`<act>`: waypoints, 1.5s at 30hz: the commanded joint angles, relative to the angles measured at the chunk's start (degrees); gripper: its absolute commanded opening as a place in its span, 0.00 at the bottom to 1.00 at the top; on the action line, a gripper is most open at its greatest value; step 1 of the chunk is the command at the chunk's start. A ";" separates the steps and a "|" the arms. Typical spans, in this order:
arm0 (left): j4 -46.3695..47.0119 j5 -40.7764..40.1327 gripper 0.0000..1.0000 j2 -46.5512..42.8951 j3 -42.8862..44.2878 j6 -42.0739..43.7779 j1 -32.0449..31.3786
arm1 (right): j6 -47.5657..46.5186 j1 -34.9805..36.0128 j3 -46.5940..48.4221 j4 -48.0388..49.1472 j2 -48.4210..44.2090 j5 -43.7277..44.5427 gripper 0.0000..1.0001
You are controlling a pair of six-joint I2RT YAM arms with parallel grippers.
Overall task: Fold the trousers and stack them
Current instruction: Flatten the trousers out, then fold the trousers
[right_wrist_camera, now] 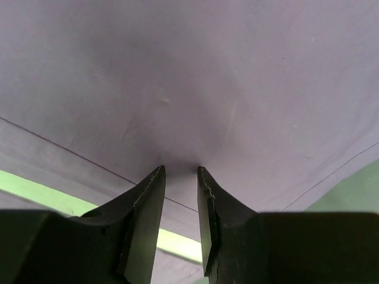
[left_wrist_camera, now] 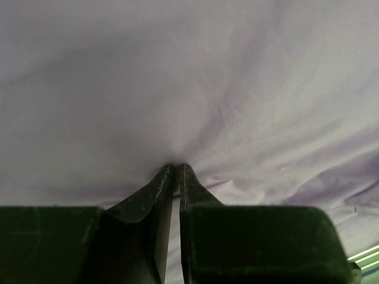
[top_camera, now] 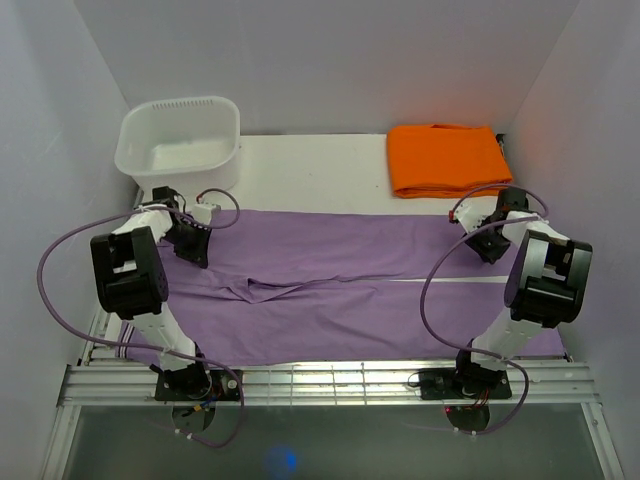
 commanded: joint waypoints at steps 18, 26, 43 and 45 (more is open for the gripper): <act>-10.44 11.06 0.66 -11.19 14.49 34.09 3.22 | -22.14 -8.30 19.80 -25.60 -3.31 -12.04 0.90; -21.32 8.59 0.74 11.71 38.56 43.08 6.46 | -26.01 -8.30 29.91 -26.92 6.44 -10.90 0.91; -24.87 1.74 0.68 27.58 42.56 50.56 9.98 | -32.33 -9.00 42.85 -29.21 20.77 -11.17 0.94; -23.29 1.73 0.66 27.76 41.32 49.86 9.89 | -33.13 -9.09 42.41 -28.51 21.21 -11.26 0.94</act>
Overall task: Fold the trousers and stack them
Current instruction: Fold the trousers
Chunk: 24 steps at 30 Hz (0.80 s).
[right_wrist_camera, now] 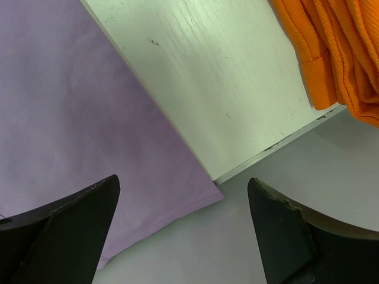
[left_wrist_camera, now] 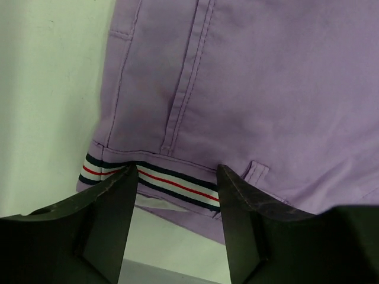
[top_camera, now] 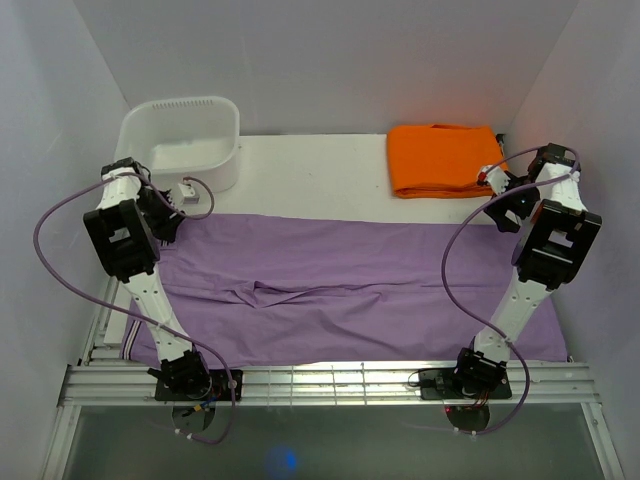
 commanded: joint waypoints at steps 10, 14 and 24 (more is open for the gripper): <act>6.99 -0.16 0.12 -6.37 -15.05 3.75 -0.31 | -17.39 -1.29 3.68 -3.26 2.40 -1.51 0.95; 10.68 -0.43 0.01 -9.97 -19.90 4.98 -0.31 | -18.35 -1.29 4.83 -3.52 3.99 -2.13 0.91; 12.80 -1.48 0.00 -11.82 -22.37 5.07 -0.49 | -19.76 -1.21 3.69 -3.52 7.41 -2.22 0.93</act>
